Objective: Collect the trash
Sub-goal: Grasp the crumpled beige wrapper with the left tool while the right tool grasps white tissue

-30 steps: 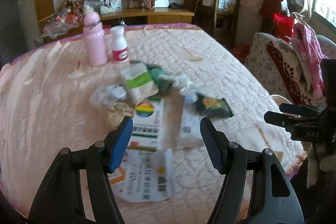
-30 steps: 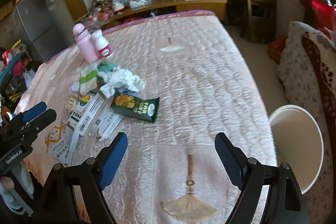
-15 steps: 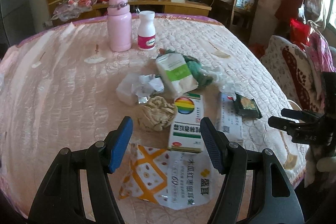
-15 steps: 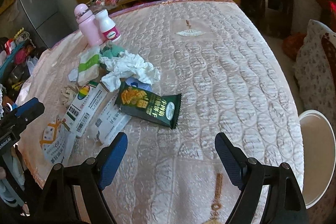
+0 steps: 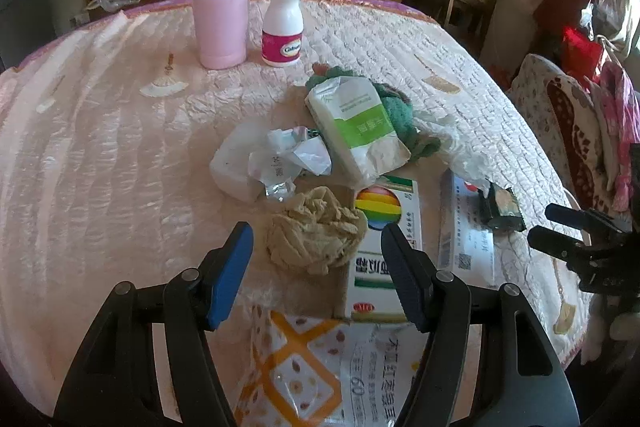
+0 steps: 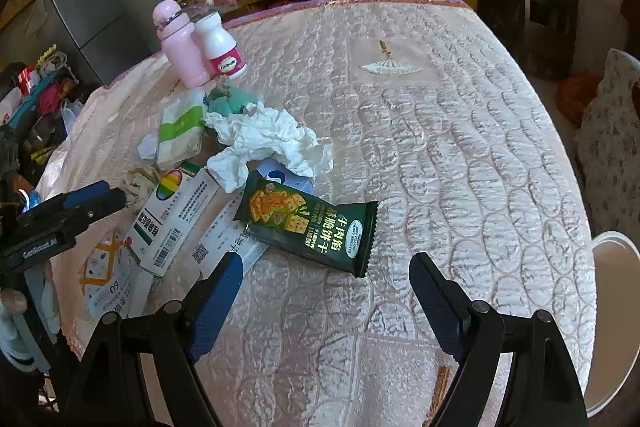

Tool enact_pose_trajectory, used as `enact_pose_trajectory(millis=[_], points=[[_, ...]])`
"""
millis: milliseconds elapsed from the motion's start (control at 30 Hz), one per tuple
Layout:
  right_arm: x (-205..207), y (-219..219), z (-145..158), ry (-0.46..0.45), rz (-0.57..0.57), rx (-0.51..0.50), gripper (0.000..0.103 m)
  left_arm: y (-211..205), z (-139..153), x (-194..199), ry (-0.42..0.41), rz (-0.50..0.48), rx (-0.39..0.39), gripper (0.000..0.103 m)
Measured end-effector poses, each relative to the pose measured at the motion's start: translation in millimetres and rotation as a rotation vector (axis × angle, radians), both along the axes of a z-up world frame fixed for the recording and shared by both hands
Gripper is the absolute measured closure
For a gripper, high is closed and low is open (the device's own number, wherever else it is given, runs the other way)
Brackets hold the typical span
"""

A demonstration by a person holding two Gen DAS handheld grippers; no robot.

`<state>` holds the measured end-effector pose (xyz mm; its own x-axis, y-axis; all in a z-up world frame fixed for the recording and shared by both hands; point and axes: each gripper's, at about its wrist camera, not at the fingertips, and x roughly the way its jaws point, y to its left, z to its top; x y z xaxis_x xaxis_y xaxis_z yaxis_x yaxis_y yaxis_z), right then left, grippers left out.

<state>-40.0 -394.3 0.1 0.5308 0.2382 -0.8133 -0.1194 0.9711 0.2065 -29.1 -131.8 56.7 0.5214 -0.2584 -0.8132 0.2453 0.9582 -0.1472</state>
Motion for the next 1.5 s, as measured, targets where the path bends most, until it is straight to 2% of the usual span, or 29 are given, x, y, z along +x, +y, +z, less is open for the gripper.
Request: enact_pose_trajectory(millis=[300,433,633,700,733,767,800,867,1033,1200,1300,1333,1367,1433,1500], points=[[37.1,12.1,15.6,-0.026,0.017,0.065,0.020,-7.1,-10.6,16.2,0.054,-0.028,-0.041,0.041],[69.8,25.3,8.9,0.002,0.040,0.103,0.020,-6.2,-13.6,21.3,0.074,-0.038,-0.051,0.064],[111.5,33.7,-9.5,0.058,0.053,0.135,0.020,1.6,-14.2,24.2,0.076,-0.050,-0.066,0.072],[116.3,34.2,-16.6,0.083,0.060,0.151,0.032,4.2,-13.0,22.5,0.070,-0.048,-0.067,0.075],[116.9,34.2,-19.3,0.094,0.061,0.165,0.052,6.1,-12.3,20.9,0.069,-0.045,-0.070,0.077],[115.3,34.3,-19.6,0.093,0.059,0.167,0.063,8.7,-11.2,19.9,0.068,-0.042,-0.073,0.077],[113.0,34.6,-17.4,0.080,0.060,0.157,0.065,11.4,-9.5,19.0,0.065,-0.037,-0.076,0.077],[102.5,34.9,-8.7,0.046,0.072,0.134,0.078,16.9,-5.0,16.8,0.055,-0.027,-0.079,0.078],[81.2,30.0,20.1,-0.024,0.087,0.145,0.080,32.4,14.5,9.0,0.032,-0.003,-0.122,0.079],[59.6,23.4,43.6,-0.072,0.097,0.149,0.080,35.9,34.5,-1.5,0.004,-0.004,-0.157,0.079],[57.0,22.2,44.1,-0.071,0.089,0.116,0.080,34.5,41.7,-5.4,-0.005,-0.007,-0.165,0.079],[60.0,22.3,40.5,-0.055,0.083,0.101,0.076,34.0,43.2,-6.7,-0.008,-0.007,-0.167,0.079],[63.4,23.1,36.1,-0.038,0.070,0.086,0.051,33.6,46.1,-9.9,-0.013,-0.006,-0.169,0.079],[72.0,23.9,26.6,-0.024,0.047,0.073,0.021,33.5,49.7,-13.7,-0.018,-0.008,-0.173,0.079],[82.0,26.4,16.9,-0.016,0.041,0.065,0.021,33.9,52.6,-16.9,-0.022,-0.011,-0.177,0.079]])
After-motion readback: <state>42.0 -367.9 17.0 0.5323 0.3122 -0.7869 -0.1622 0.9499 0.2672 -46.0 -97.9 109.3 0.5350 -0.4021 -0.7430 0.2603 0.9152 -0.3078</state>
